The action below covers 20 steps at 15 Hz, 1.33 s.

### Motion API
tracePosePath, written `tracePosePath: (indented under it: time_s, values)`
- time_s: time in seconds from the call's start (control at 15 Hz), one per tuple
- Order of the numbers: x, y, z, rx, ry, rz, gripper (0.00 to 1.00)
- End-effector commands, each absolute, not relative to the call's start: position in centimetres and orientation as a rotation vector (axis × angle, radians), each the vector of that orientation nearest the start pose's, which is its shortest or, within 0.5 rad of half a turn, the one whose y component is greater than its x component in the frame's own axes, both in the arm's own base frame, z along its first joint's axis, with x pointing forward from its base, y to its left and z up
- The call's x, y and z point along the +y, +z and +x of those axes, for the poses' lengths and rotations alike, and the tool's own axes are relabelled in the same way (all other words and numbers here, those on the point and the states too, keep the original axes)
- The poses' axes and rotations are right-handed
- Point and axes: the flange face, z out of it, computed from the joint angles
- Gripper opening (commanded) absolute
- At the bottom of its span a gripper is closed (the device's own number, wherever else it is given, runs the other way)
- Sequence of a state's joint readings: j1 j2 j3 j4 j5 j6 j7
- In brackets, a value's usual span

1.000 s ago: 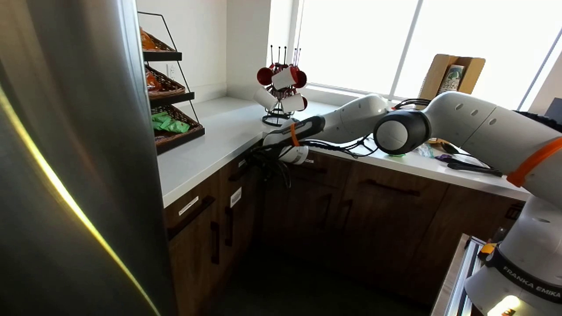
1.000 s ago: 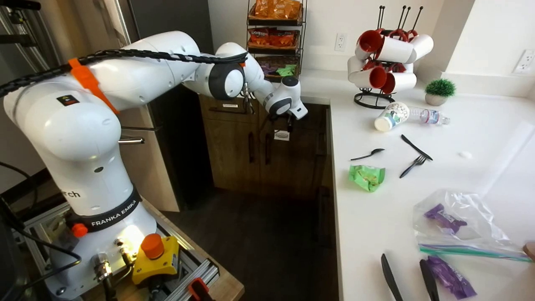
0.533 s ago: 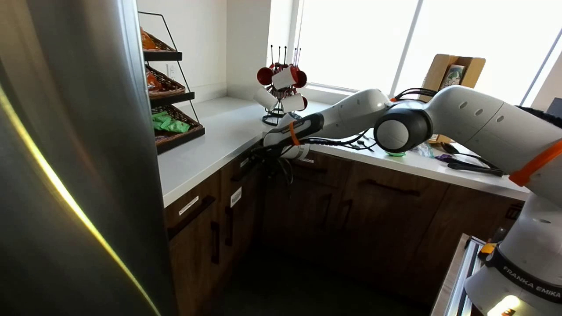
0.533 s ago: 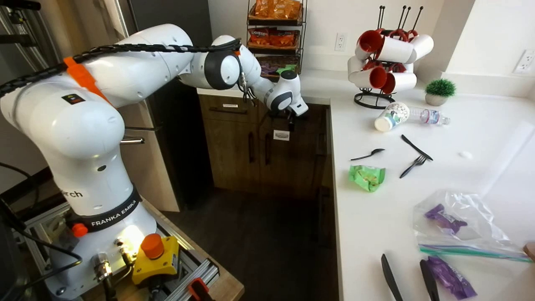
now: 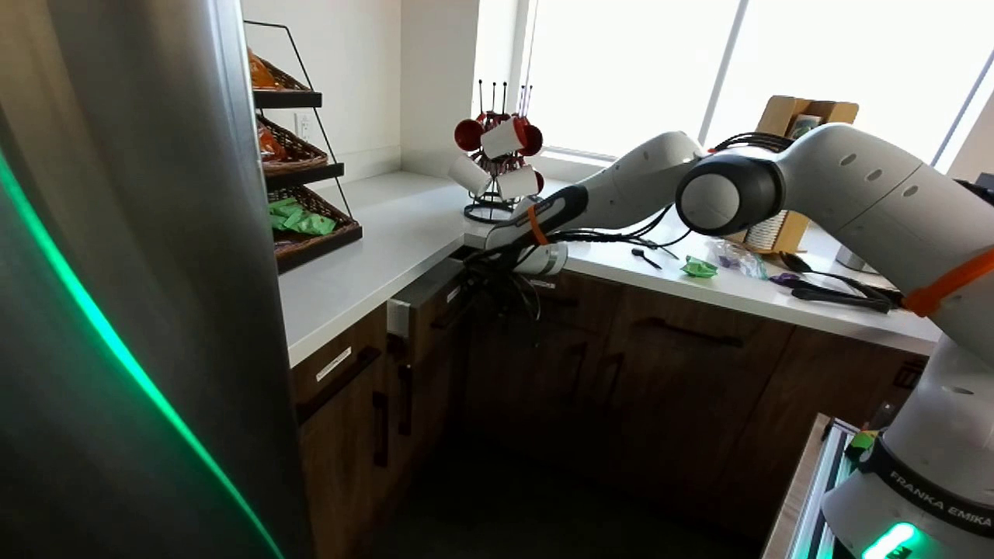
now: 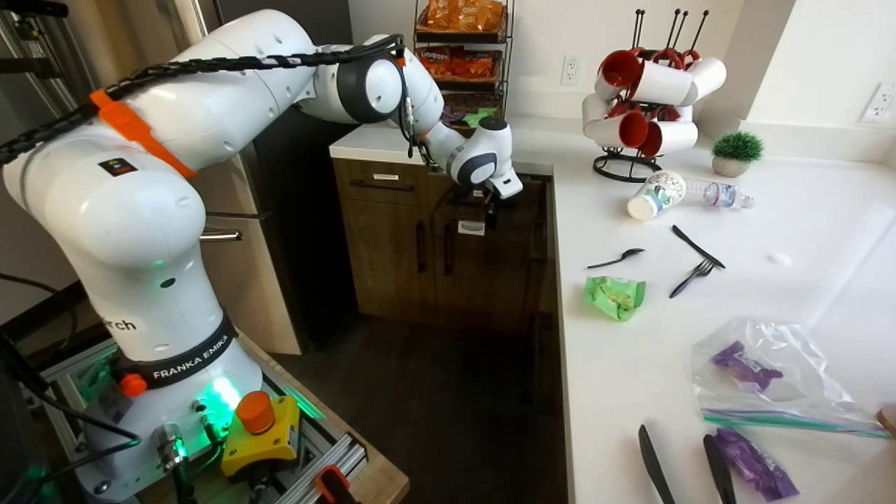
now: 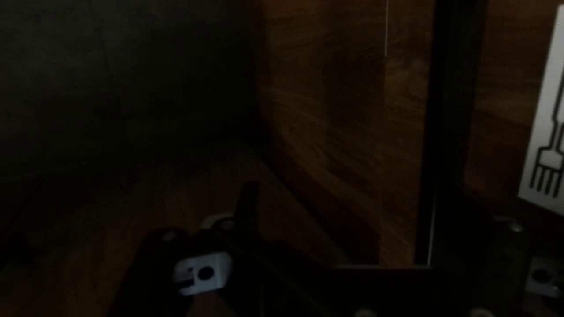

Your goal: Open the top drawer of the cabinet on the left

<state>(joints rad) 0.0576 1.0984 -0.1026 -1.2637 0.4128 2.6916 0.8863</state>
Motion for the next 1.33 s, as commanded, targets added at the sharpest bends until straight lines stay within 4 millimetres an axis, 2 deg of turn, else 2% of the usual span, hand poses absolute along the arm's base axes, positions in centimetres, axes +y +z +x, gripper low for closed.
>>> tracePosePath:
  time_s: [0.0,0.2,0.4,0.87,1.07,1.27]
  values:
    - [-4.1,12.3,73.0,1.65,-0.24,-2.342,1.0]
    - [-4.7,14.1,71.6,1.653,-0.216,-2.319,1.0]
    - [-4.8,18.1,70.8,1.547,-0.261,-2.314,1.0]
    - [-5.3,27.7,66.6,1.056,-0.255,-2.466,1.0]
    - [-4.6,30.0,67.0,0.828,-0.312,-2.576,1.0]
    - [-2.4,30.4,68.4,0.643,-0.402,-2.691,1.0]
